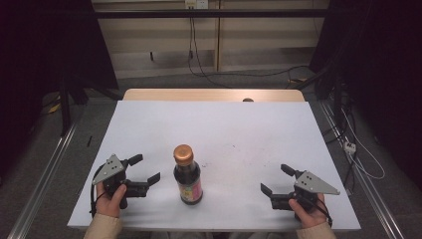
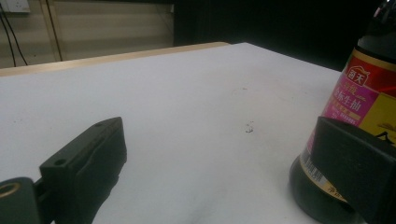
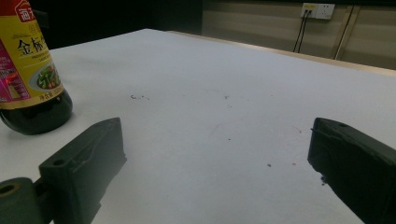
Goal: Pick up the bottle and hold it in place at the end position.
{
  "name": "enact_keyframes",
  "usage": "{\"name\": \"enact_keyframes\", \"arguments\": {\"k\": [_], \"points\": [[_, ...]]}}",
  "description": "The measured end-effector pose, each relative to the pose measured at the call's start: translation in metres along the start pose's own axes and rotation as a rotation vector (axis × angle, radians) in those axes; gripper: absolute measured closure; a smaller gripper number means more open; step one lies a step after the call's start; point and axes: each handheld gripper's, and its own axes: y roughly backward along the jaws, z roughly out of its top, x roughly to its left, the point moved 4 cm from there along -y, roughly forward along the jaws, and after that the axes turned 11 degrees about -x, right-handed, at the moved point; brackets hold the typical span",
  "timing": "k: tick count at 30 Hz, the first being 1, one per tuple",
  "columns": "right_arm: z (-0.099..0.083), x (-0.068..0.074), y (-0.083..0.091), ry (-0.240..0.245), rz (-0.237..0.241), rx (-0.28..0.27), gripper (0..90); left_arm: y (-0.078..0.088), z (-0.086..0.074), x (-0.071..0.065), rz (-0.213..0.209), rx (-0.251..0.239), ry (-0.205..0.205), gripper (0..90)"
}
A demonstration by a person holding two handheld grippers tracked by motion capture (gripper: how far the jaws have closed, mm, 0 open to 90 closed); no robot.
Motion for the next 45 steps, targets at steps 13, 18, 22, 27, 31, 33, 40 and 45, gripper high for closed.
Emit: {"name": "enact_keyframes", "arguments": {"k": [13,18,22,27,31,33,40,45], "points": [[0.0,0.0,-0.002,0.002,-0.002,0.003,3.7,-0.007,0.003,-0.014,-0.083,0.012,-0.014,6.9],[0.0,0.0,-0.001,0.005,-0.005,0.003,3.8,-0.009,0.007,-0.022,-0.128,0.015,-0.018,6.9],[0.0,0.0,-0.001,0.006,-0.008,0.006,3.9,-0.006,0.008,-0.025,-0.152,0.006,-0.013,6.3],[0.0,0.001,0.0,0.01,-0.009,0.005,4.1,-0.008,0.013,-0.034,-0.216,-0.015,0.013,5.2],[0.001,0.002,0.0,0.013,-0.007,0.004,4.1,-0.013,0.012,-0.043,-0.239,0.0,0.021,5.1],[0.001,0.003,-0.001,0.013,-0.004,0.008,4.2,-0.017,0.011,-0.049,-0.239,0.011,0.019,5.6],[0.0,0.004,-0.002,0.011,0.002,0.013,4.3,-0.024,0.009,-0.062,-0.257,0.034,0.002,6.3],[0.0,0.004,-0.002,0.013,0.001,0.015,4.3,-0.025,0.008,-0.067,-0.274,0.039,-0.007,7.5]]}}
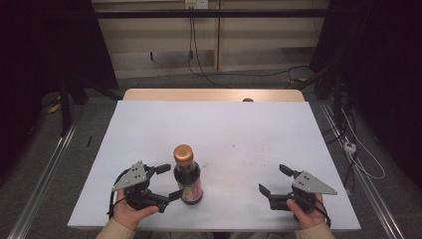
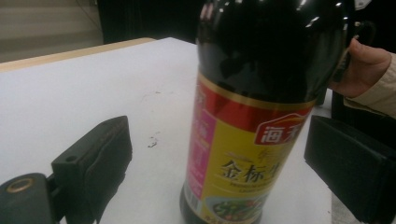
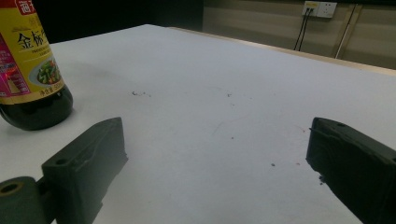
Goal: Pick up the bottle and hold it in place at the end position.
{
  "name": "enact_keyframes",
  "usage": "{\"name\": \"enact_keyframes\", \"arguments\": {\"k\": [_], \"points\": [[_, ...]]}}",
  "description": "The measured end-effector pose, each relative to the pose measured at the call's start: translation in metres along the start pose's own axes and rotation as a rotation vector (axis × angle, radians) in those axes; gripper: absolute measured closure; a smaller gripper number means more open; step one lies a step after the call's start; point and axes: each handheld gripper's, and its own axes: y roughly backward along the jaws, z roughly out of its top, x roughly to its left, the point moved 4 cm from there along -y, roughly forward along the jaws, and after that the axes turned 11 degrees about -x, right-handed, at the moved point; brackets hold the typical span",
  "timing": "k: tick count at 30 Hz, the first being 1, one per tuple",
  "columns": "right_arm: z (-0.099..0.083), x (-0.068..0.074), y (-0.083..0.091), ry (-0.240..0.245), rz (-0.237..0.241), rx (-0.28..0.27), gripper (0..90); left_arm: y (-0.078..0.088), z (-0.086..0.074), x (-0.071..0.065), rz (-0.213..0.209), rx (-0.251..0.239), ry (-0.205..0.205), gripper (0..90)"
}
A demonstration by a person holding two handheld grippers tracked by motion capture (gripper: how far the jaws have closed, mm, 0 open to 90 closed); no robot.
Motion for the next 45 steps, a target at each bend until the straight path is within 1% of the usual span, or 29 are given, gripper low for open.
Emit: {"name": "enact_keyframes", "arguments": {"k": [1,2,3,4,5,7,9,10,11,12,15,16,17,20,21,24,25,27,29,31,33,35,36,39,40,41,42,43,45], "points": [[0.0,0.0,0.0,0.0,0.002,0.0,4.3,-0.001,0.0,-0.002,0.001,0.0,-0.003,7.6],[0.0,0.0,-0.001,0.001,0.002,0.001,4.4,-0.006,-0.003,-0.006,-0.007,0.011,0.006,8.5],[0.0,0.0,-0.001,0.001,0.002,0.001,4.4,-0.006,-0.003,-0.006,-0.007,0.011,0.006,10.5],[0.0,0.0,-0.001,0.003,0.001,0.001,4.4,-0.01,-0.004,-0.008,-0.001,0.013,0.018,10.5],[-0.001,0.0,-0.001,0.008,0.0,0.003,4.5,-0.013,-0.006,-0.01,0.006,0.014,0.03,13.5],[-0.001,0.001,-0.002,0.009,0.005,0.005,4.6,-0.02,-0.006,-0.012,0.036,0.009,0.05,13.4],[-0.001,0.001,-0.003,0.011,0.004,0.007,4.6,-0.025,-0.005,-0.014,0.057,0.004,0.04,13.3],[-0.001,0.002,-0.003,0.011,0.005,0.007,4.6,-0.026,-0.004,-0.015,0.065,0.001,0.025,13.3],[-0.001,0.002,-0.003,0.013,0.008,0.005,4.7,-0.027,-0.004,-0.016,0.063,0.003,0.016,13.7],[-0.001,0.003,-0.003,0.015,0.01,0.005,4.7,-0.03,-0.004,-0.019,0.097,-0.011,0.006,15.0],[-0.001,0.003,-0.003,0.014,0.01,0.007,4.8,-0.033,-0.005,-0.021,0.094,-0.01,-0.002,20.1],[-0.001,0.003,-0.003,0.014,0.01,0.007,4.8,-0.038,-0.006,-0.023,0.115,-0.014,-0.01,22.5],[-0.001,0.003,-0.003,0.015,0.011,0.007,4.9,-0.039,-0.006,-0.024,0.098,-0.006,-0.013,24.4],[0.0,0.004,-0.003,0.018,0.015,0.005,4.9,-0.043,-0.006,-0.024,0.102,-0.011,-0.029,27.4],[0.0,0.004,-0.003,0.017,0.016,0.005,4.9,-0.043,-0.005,-0.024,0.123,-0.011,-0.04,28.1],[0.0,0.004,-0.003,0.016,0.019,0.005,5.0,-0.043,-0.004,-0.024,0.119,0.001,-0.05,29.2],[0.0,0.003,-0.003,0.016,0.02,0.003,5.0,-0.044,-0.004,-0.024,0.111,0.0,-0.072,29.4],[0.0,0.003,-0.003,0.017,0.02,0.003,5.0,-0.043,-0.004,-0.024,0.102,-0.003,-0.077,29.8],[0.0,0.004,-0.003,0.016,0.02,0.003,5.0,-0.043,-0.003,-0.02,0.061,-0.005,-0.087,30.0],[0.0,0.004,-0.003,0.017,0.023,0.003,5.0,-0.044,-0.003,-0.019,0.052,-0.012,-0.093,30.1],[0.0,0.003,-0.003,0.016,0.024,0.0,5.0,-0.046,-0.003,-0.017,0.024,-0.022,-0.096,30.2],[0.0,0.002,-0.003,0.014,0.018,-0.001,5.0,-0.047,-0.002,-0.015,0.025,-0.017,-0.103,30.3],[0.0,0.002,-0.003,0.012,0.017,-0.001,5.0,-0.049,-0.001,-0.015,0.009,-0.023,-0.107,30.3],[0.0,0.002,-0.003,0.012,0.017,-0.004,5.0,-0.049,-0.001,-0.015,0.02,-0.013,-0.112,30.4],[0.0,0.002,-0.003,0.014,0.019,-0.004,4.9,-0.05,0.0,-0.015,0.012,-0.016,-0.118,30.4],[0.001,0.003,-0.002,0.013,0.02,-0.005,4.8,-0.05,0.0,-0.015,0.016,-0.011,-0.132,30.4],[0.001,0.003,-0.002,0.015,0.017,-0.005,4.6,-0.051,0.001,-0.015,0.024,-0.009,-0.132,30.4],[0.001,0.003,-0.002,0.017,0.015,-0.007,4.2,-0.052,0.002,-0.012,0.044,-0.01,-0.12,30.4],[0.001,0.003,-0.002,0.017,0.011,-0.009,4.2,-0.052,0.002,-0.01,0.052,-0.009,-0.122,30.4]]}}
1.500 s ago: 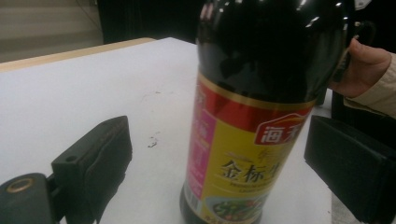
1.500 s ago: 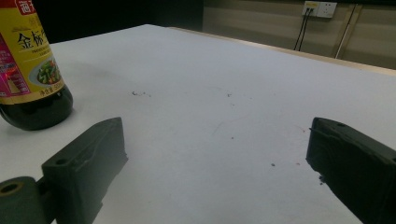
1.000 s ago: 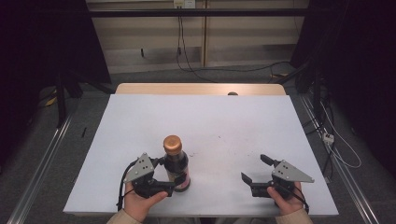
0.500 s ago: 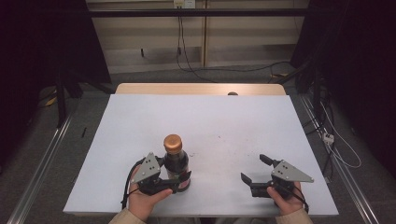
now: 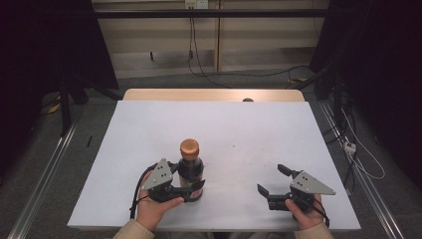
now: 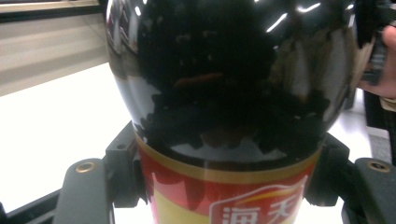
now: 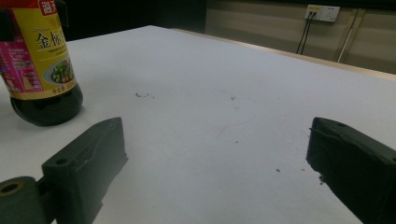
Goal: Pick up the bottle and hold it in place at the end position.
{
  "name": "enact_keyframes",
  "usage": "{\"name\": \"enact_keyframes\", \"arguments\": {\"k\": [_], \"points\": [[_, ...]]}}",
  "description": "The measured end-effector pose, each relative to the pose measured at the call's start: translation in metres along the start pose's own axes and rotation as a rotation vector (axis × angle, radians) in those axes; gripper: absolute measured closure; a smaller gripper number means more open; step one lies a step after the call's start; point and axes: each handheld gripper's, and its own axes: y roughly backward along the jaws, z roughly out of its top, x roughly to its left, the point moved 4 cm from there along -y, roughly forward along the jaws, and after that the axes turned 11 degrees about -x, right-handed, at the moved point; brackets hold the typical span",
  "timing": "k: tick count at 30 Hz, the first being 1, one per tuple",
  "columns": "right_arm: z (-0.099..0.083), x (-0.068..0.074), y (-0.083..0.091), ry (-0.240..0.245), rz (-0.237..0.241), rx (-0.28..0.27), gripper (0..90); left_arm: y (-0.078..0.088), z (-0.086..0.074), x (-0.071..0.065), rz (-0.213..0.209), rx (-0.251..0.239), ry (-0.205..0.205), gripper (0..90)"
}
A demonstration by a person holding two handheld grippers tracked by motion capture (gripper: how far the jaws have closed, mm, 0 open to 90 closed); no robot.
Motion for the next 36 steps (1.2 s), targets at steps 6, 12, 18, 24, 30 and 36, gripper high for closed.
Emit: {"name": "enact_keyframes", "arguments": {"k": [6,12,18,24,30,36], "points": [[0.0,-0.002,0.0,-0.002,-0.007,-0.002,4.2,-0.002,0.008,0.013,0.033,-0.019,0.023,30.4],[0.001,-0.002,-0.001,0.003,-0.006,-0.003,4.2,-0.008,0.016,0.022,0.045,-0.024,0.026,30.3],[0.001,-0.004,0.001,0.002,-0.013,-0.003,4.2,-0.017,0.021,0.034,0.058,-0.032,0.024,30.3],[0.001,-0.004,0.001,0.005,-0.015,-0.004,4.2,-0.025,0.026,0.043,0.067,-0.031,0.029,30.3],[0.002,-0.005,0.002,0.007,-0.019,-0.006,4.1,-0.034,0.029,0.048,0.095,-0.028,0.039,30.3],[0.002,-0.006,0.002,0.004,-0.024,-0.009,4.1,-0.044,0.033,0.052,0.096,-0.021,0.02,30.3]]}}
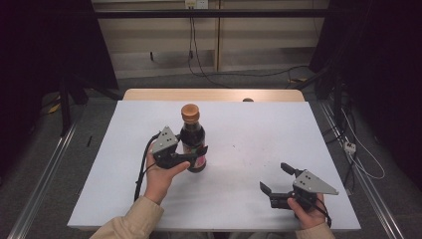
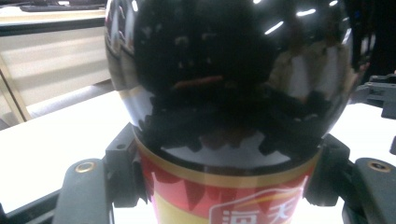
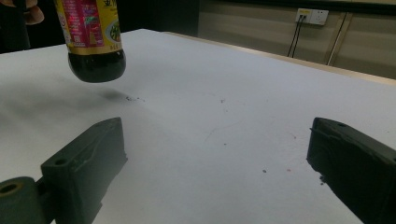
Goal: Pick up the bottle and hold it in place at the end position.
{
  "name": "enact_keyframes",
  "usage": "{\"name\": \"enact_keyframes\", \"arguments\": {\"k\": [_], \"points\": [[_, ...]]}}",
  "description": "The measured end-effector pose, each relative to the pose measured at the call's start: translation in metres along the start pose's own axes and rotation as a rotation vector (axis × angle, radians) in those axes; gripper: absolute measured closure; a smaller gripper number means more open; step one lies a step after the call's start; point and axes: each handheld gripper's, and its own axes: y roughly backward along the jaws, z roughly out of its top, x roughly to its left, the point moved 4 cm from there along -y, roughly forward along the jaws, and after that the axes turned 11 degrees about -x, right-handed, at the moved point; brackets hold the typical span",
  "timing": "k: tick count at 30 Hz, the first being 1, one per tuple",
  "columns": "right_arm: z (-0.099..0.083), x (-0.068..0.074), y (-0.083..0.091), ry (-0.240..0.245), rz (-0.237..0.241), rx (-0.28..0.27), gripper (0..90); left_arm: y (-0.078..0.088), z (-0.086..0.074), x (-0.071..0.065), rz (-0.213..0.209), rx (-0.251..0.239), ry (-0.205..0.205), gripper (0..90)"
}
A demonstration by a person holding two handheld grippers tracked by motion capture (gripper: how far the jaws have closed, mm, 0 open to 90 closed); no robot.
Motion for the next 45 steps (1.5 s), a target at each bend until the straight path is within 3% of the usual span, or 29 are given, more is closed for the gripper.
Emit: {"name": "enact_keyframes", "arguments": {"k": [3,4,7,11,19,20,22,31,45], "points": [[0.0,0.0,0.0,0.001,0.0,0.001,4.1,-0.005,0.002,0.002,0.003,-0.006,-0.003,30.3],[0.0,0.0,0.0,0.001,0.0,0.001,4.1,-0.006,0.003,0.003,-0.03,-0.005,0.001,30.3],[0.001,0.0,0.001,0.004,-0.006,-0.003,3.8,-0.011,0.003,0.005,0.0,-0.003,-0.008,30.3],[0.0,0.0,0.0,0.001,-0.001,-0.002,3.8,-0.017,0.002,0.006,-0.021,0.004,-0.01,30.3],[0.001,0.0,0.002,0.008,-0.006,-0.006,3.9,-0.025,0.001,0.009,-0.009,0.007,-0.004,30.3],[0.001,0.0,0.002,0.009,-0.002,-0.006,3.9,-0.026,0.001,0.01,-0.037,0.007,0.002,30.3],[0.001,0.0,0.001,0.009,-0.004,-0.003,3.8,-0.029,0.001,0.012,-0.01,0.0,0.003,30.3],[0.001,0.001,0.001,0.008,0.003,-0.003,3.9,-0.048,0.004,0.018,-0.008,-0.001,-0.007,30.2],[0.0,0.001,0.001,0.003,0.011,-0.004,3.9,-0.07,-0.005,0.026,-0.011,0.014,-0.001,30.2]]}}
